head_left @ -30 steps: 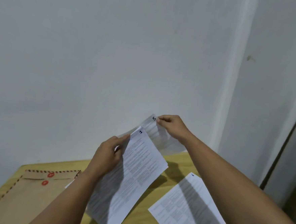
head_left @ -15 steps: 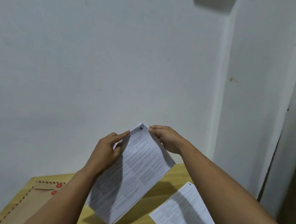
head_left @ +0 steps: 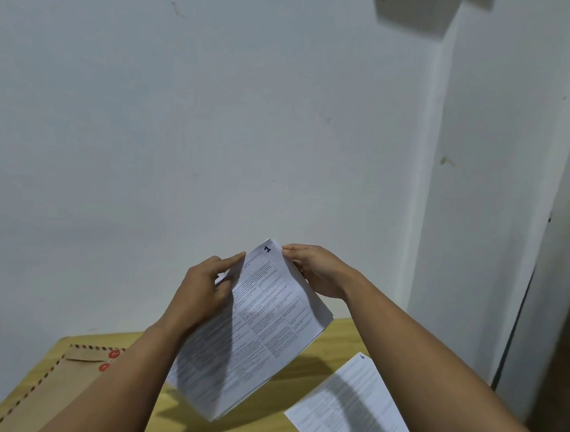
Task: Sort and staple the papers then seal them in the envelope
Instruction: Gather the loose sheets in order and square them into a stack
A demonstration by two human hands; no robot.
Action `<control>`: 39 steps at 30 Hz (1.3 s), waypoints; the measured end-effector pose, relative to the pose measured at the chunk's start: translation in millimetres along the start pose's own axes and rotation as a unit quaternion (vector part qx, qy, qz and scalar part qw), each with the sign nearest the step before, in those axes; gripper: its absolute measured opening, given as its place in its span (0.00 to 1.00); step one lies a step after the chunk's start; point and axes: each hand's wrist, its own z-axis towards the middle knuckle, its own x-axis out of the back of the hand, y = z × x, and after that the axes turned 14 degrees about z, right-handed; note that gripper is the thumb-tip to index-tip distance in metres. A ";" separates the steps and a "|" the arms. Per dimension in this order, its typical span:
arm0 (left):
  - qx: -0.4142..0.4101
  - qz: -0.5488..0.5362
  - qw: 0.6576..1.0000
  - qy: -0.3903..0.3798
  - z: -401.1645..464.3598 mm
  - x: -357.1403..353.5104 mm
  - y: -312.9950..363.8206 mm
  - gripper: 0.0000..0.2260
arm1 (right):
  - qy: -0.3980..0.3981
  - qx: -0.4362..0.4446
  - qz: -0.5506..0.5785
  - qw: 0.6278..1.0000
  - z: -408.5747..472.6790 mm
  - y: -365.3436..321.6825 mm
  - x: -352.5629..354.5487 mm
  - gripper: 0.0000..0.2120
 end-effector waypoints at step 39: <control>0.040 0.109 0.977 -0.181 -17.6 -155.5 -73.8 0.27 | 0.186 -0.322 -0.464 0.804 -34.3 177.7 209.5 0.45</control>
